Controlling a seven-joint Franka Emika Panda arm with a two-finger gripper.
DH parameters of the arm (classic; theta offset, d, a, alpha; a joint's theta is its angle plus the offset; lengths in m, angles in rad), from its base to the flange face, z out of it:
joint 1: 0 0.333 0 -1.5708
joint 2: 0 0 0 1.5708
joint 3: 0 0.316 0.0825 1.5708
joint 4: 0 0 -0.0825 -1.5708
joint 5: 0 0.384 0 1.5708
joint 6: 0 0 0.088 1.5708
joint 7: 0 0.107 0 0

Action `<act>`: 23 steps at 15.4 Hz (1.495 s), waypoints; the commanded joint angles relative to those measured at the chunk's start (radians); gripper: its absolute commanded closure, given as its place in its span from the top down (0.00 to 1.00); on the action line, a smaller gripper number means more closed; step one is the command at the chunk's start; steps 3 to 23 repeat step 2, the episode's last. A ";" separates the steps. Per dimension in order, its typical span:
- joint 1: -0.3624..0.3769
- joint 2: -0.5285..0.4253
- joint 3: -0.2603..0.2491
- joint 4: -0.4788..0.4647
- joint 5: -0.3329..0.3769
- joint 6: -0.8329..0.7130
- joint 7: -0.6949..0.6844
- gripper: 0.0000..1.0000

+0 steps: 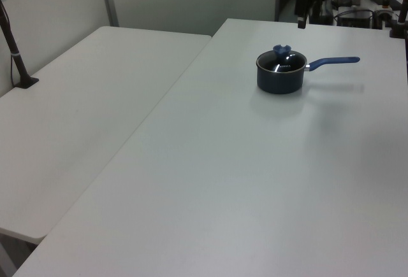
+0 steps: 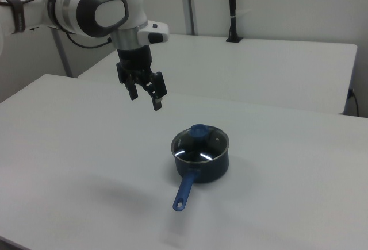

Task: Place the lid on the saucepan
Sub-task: 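Open the gripper and raise it away from the lid knob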

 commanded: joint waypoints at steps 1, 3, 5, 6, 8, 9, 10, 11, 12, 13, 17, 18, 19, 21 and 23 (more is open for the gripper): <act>-0.018 -0.031 0.018 -0.026 -0.003 -0.005 0.017 1.00; -0.018 -0.032 0.016 -0.026 -0.003 -0.005 0.017 1.00; -0.018 -0.032 0.016 -0.026 -0.003 -0.005 0.017 1.00; -0.018 -0.032 0.016 -0.026 -0.003 -0.005 0.017 1.00; -0.018 -0.032 0.016 -0.026 -0.003 -0.005 0.017 1.00; -0.018 -0.032 0.016 -0.026 -0.003 -0.005 0.017 1.00; -0.018 -0.032 0.016 -0.026 -0.003 -0.005 0.017 1.00; -0.018 -0.032 0.016 -0.026 -0.003 -0.005 0.017 1.00; -0.018 -0.032 0.016 -0.026 -0.003 -0.005 0.017 1.00; -0.018 -0.032 0.016 -0.026 -0.003 -0.005 0.017 1.00; -0.018 -0.032 0.016 -0.026 -0.003 -0.005 0.017 1.00; -0.018 -0.032 0.016 -0.026 -0.003 -0.005 0.017 1.00; -0.018 -0.032 0.016 -0.026 -0.003 -0.005 0.017 1.00; -0.018 -0.032 0.016 -0.026 -0.003 -0.005 0.017 1.00; -0.018 -0.032 0.016 -0.026 -0.003 -0.005 0.017 1.00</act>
